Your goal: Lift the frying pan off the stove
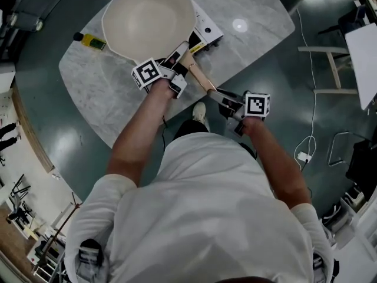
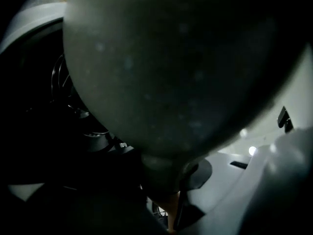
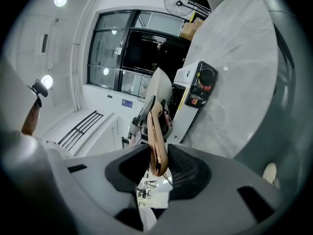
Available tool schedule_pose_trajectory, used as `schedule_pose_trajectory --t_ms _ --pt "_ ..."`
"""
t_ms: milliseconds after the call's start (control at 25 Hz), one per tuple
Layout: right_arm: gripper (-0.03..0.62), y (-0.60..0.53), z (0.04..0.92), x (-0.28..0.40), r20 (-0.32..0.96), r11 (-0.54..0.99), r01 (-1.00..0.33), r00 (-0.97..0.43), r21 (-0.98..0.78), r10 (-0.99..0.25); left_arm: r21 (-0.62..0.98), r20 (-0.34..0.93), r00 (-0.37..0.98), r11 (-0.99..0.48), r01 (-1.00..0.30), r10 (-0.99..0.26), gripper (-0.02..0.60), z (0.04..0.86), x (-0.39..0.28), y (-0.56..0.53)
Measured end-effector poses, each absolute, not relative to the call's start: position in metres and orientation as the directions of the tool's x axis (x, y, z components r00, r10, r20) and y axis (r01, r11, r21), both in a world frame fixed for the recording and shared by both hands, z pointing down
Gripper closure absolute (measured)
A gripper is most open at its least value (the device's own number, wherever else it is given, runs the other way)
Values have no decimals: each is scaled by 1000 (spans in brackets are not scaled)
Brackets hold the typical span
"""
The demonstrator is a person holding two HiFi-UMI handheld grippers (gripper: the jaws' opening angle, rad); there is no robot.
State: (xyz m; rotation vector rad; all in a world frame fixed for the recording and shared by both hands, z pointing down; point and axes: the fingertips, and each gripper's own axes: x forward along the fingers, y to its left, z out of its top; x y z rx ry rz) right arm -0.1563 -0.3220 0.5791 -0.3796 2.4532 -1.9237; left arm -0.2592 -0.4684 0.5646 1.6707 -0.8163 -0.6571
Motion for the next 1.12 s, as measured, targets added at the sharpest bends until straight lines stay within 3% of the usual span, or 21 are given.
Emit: schedule_pose_trajectory --t_ms 560,1120 --pt "479 -293 540 -108 71 260 -139 -965 -956 -253 947 -10 624 -208 -245 -782 434 514 -210 -442" --pt "484 -187 497 33 -3 272 -93 -942 -958 -336 943 -29 690 -249 -222 -723 434 464 -53 -346"
